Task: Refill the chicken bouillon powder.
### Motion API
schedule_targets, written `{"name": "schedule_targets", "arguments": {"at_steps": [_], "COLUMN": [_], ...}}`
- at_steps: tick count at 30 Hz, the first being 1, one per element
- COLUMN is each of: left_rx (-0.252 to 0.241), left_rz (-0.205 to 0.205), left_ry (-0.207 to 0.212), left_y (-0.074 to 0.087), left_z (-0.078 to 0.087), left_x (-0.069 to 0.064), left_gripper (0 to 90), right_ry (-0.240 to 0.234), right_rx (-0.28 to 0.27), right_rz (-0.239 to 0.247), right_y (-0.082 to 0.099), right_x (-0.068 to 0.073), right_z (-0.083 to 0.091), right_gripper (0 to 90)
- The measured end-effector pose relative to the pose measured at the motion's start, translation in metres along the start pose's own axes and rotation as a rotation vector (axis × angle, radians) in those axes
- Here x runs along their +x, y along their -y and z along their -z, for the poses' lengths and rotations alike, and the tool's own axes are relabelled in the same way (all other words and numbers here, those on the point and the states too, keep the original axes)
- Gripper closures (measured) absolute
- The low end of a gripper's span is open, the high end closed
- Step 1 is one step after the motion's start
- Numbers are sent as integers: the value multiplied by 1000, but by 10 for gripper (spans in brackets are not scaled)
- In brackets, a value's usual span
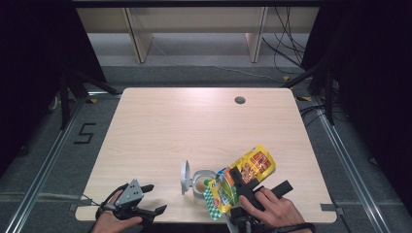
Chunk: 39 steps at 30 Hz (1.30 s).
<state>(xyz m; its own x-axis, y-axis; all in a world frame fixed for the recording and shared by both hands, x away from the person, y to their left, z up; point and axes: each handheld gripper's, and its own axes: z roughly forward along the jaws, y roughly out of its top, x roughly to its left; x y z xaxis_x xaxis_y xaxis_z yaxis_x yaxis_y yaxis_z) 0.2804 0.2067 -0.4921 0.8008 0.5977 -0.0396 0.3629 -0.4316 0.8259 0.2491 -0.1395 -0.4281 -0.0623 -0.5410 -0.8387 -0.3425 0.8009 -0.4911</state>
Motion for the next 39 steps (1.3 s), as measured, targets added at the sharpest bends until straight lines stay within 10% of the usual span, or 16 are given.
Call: {"name": "schedule_targets", "arguments": {"at_steps": [39], "left_rx": [12], "left_rz": [41], "left_ry": [-4], "left_y": [1], "left_z": [0], "left_x": [-2], "left_gripper": [173], "right_ry": [-24], "right_rx": [12], "right_rz": [14], "right_y": [4], "right_x": [-1], "right_z": [0], "right_gripper": [577]}}
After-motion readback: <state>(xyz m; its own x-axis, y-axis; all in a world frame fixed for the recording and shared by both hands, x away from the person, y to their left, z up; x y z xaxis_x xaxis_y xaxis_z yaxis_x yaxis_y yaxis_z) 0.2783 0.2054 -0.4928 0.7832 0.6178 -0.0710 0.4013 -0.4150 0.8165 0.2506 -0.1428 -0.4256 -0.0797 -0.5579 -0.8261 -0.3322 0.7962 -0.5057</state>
